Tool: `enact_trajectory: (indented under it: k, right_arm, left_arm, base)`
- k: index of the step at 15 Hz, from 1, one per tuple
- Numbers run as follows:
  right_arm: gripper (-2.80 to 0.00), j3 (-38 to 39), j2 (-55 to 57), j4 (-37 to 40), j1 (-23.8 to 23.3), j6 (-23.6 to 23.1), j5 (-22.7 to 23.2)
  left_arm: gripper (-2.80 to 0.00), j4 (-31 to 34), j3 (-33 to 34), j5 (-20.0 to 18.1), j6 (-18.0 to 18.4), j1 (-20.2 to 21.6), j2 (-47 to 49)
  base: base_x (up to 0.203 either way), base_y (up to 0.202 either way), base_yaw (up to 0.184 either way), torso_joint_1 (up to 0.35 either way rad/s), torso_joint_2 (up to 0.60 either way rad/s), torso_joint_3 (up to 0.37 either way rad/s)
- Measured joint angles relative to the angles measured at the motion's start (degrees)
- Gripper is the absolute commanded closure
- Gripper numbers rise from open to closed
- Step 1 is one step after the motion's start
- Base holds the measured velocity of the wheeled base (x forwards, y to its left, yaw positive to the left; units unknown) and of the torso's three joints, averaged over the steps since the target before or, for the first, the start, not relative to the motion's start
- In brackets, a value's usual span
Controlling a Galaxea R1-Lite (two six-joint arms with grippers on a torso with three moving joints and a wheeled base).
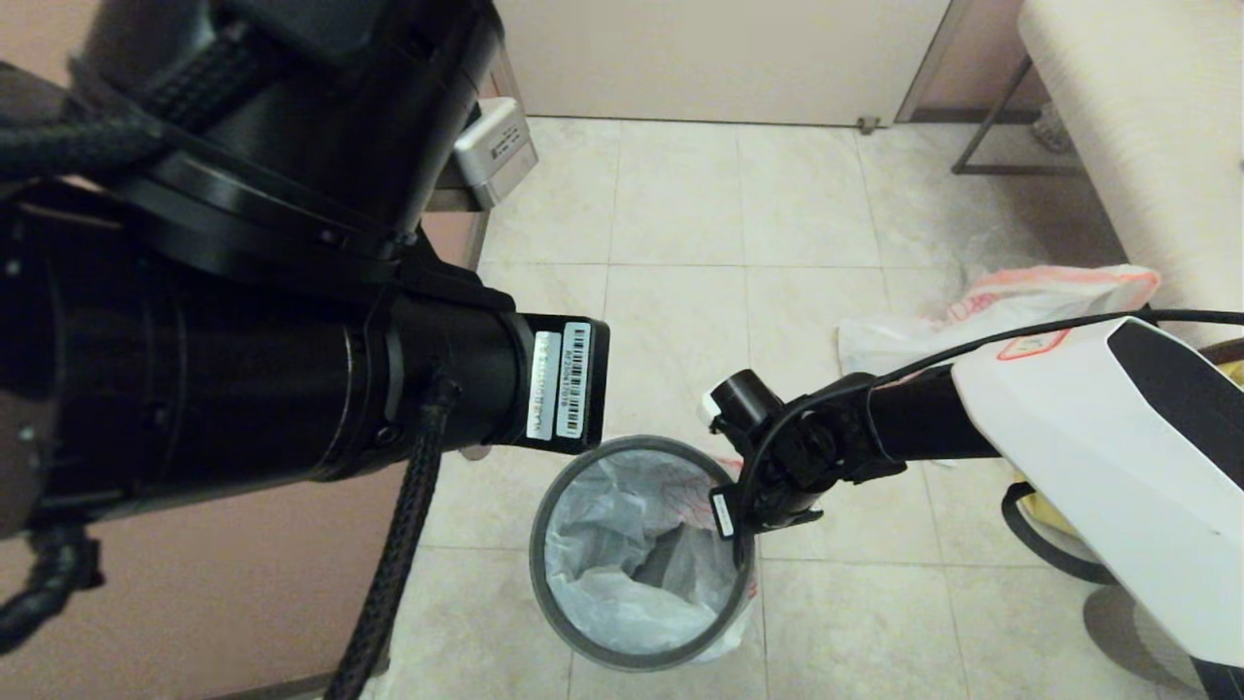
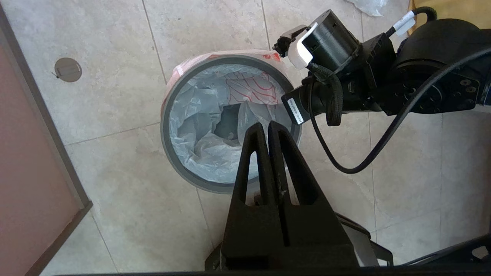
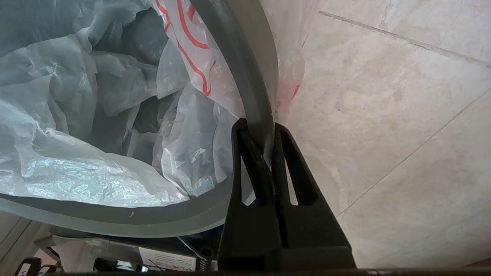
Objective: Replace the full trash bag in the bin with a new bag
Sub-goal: Place the trash can ring on the trash can
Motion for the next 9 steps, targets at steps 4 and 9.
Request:
enact_trajectory:
  k: [4, 9]
  right_arm:
    - [0.0, -0.9, 1.6, -0.3, -0.1, -0.1, -0.2]
    - [0.0, -2.2, 2.5, -0.1, -0.1, -0.9, -0.3]
  left_arm:
    - [0.0, 0.0, 0.0, 0.0, 0.0, 0.0, 0.1]
    - [0.0, 0.0, 0.0, -0.1, 0.0, 0.1, 0.4]
  base:
    - [0.0, 0.0, 0.0, 0.0, 0.0, 0.0]
    - [0.0, 0.0, 0.0, 0.0, 0.0, 0.0]
